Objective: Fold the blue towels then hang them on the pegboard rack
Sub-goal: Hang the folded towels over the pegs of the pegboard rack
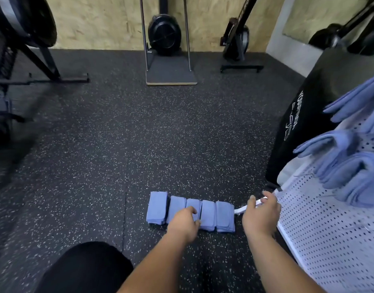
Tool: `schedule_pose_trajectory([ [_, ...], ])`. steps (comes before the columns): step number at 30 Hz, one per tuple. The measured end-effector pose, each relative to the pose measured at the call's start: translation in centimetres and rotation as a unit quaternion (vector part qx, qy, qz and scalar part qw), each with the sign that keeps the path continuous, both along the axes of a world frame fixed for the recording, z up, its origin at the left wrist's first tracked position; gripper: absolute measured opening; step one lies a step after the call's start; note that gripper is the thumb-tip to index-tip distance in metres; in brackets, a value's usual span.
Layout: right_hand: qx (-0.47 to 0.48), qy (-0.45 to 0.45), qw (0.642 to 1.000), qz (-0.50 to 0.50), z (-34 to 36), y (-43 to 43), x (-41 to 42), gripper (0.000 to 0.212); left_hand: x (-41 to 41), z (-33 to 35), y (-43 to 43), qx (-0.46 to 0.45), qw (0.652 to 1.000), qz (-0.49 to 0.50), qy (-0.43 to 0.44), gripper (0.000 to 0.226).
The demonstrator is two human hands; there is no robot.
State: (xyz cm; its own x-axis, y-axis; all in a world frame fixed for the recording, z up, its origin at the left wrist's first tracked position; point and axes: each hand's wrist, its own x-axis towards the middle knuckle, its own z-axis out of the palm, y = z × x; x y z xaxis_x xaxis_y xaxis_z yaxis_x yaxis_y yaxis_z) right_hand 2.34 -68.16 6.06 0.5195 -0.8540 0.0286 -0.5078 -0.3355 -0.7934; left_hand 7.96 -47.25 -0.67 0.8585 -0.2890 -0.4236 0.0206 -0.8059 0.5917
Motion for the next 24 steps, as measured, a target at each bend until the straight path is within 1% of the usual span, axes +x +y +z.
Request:
schedule_pose_trajectory([
  [6, 0.021, 0.047, 0.995, 0.090, -4.1, 4.2, 3.7, 0.034, 2.0, -2.7, 2.8, 0.002, 0.996, 0.084, 0.007, 0.046],
  [11, 0.023, 0.095, 0.979, 0.179, -7.4, 7.6, 7.0, 0.041, 2.8, -5.6, 4.8, -0.047, 0.982, 0.185, 0.002, 0.043],
  [14, 0.029, 0.120, 0.967, 0.225, -9.6, 9.4, 8.9, 0.045, 3.1, -7.4, 6.0, -0.055, 0.967, 0.250, 0.005, 0.039],
  [17, 0.040, 0.146, 0.953, 0.263, -12.1, 10.9, 10.6, 0.048, 3.4, -9.3, 7.0, -0.051, 0.952, 0.302, -0.002, 0.039],
  [24, 0.057, 0.214, 0.920, 0.323, -17.4, 13.6, 15.1, 0.054, 4.3, -13.3, 8.5, -0.012, 0.934, 0.358, 0.000, 0.045],
])
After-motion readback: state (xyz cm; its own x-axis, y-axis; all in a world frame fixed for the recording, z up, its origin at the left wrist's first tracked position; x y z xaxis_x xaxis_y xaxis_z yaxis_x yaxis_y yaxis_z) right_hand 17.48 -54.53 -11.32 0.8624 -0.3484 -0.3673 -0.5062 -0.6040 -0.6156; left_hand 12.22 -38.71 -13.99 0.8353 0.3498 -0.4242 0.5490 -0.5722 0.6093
